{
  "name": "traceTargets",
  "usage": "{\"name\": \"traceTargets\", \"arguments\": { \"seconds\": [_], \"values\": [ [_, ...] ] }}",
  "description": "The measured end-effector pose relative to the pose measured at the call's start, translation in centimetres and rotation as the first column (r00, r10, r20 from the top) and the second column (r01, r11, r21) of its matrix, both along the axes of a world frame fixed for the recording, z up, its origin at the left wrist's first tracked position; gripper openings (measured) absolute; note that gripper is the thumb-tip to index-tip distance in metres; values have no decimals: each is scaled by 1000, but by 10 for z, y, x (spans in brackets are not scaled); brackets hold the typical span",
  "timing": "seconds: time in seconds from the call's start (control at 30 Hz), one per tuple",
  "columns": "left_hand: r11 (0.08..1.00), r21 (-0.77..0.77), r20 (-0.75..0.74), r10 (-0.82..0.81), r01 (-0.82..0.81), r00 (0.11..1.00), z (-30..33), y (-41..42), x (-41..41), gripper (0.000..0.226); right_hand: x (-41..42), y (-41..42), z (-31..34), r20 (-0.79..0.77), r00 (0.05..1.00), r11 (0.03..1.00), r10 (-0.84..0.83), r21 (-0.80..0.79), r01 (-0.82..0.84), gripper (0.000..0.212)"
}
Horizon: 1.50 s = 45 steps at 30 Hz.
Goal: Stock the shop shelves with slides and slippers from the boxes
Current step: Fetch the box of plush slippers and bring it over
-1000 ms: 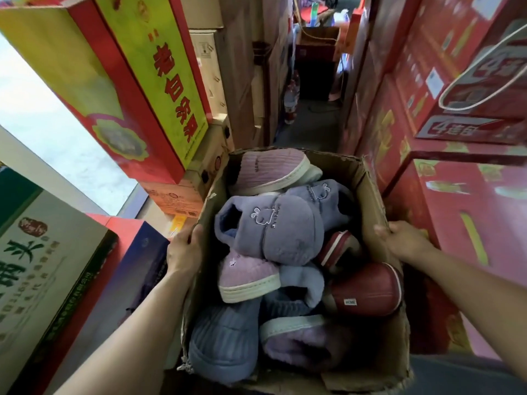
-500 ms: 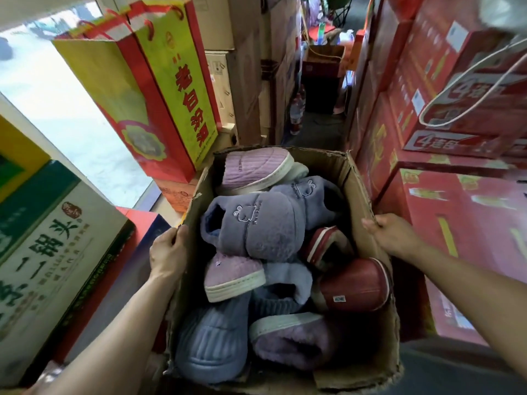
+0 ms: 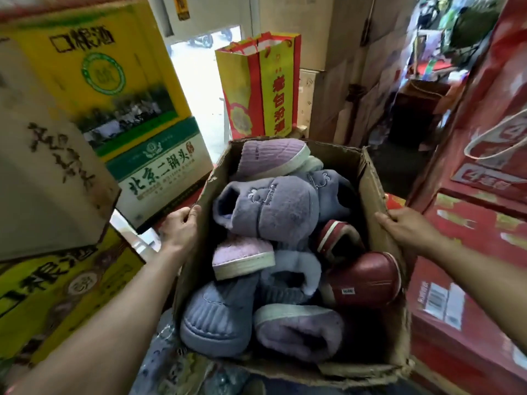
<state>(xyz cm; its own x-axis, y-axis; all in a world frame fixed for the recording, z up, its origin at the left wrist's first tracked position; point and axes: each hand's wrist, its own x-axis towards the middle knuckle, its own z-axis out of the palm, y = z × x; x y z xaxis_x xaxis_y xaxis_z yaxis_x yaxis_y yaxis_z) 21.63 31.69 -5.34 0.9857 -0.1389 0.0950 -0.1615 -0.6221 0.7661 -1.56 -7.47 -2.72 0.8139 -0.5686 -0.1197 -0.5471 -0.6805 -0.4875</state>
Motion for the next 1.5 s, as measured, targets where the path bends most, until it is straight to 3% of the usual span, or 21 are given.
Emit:
{"name": "traceTargets", "arguments": {
  "seconds": [0.23, 0.37, 0.5, 0.7, 0.93, 1.13, 1.5],
  "values": [
    [977, -75, -3, 202, -201, 979, 14, 82, -126, 42, -33, 45, 19, 22, 984, 983, 179, 30, -180, 38],
    [960, 50, -7, 277, -277, 961, 19, 135, -189, 49, -53, 84, 25, -24, 971, 970, 239, 60, -237, 41],
    [928, 77, 16, 364, -364, 931, 25, 185, -260, 47, -79, 125, 27, -19, 948, 944, 316, 105, -313, 41],
    [828, 3, -34, 561, -561, 827, 35, 254, -386, 48, -128, 195, 27, -37, 884, 883, 467, 71, -463, 35],
    [671, -7, -3, 741, -741, 671, 44, 338, -570, 44, -222, 308, 51, -65, 788, 789, 613, -5, -614, 45],
    [483, 27, -6, 876, -875, 483, 52, 412, -737, 50, -304, 416, 57, -85, 622, 621, 779, -34, -783, 39],
    [75, 3, -56, 996, -997, 75, 47, 543, -985, 48, -402, 673, 61, -145, 183, 177, 972, -54, -983, 40]
  ]
}}
